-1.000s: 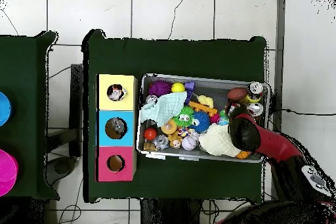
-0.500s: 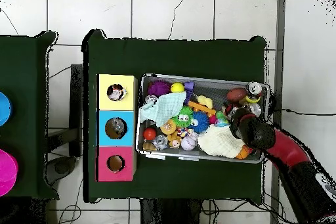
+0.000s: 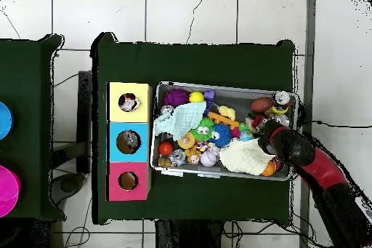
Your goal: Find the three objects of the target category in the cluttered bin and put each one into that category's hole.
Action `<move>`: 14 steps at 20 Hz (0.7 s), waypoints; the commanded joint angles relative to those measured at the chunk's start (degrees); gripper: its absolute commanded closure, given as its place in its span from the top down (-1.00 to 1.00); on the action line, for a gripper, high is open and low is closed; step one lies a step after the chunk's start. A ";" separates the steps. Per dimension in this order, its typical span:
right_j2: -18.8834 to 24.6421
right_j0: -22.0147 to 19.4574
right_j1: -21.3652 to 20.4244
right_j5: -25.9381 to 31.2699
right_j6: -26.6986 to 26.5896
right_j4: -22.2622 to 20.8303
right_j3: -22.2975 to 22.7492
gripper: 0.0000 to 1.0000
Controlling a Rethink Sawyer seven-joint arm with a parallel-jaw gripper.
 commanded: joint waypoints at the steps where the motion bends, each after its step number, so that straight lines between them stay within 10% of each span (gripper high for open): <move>1: 3.47 1.67 5.89 14.45 -4.63 0.26 8.88 1.00; 7: 1.47 5.63 -1.41 -1.82 -4.23 -9.89 10.08 1.00; 14: -11.73 18.45 -14.16 -24.72 1.56 -22.56 8.86 1.00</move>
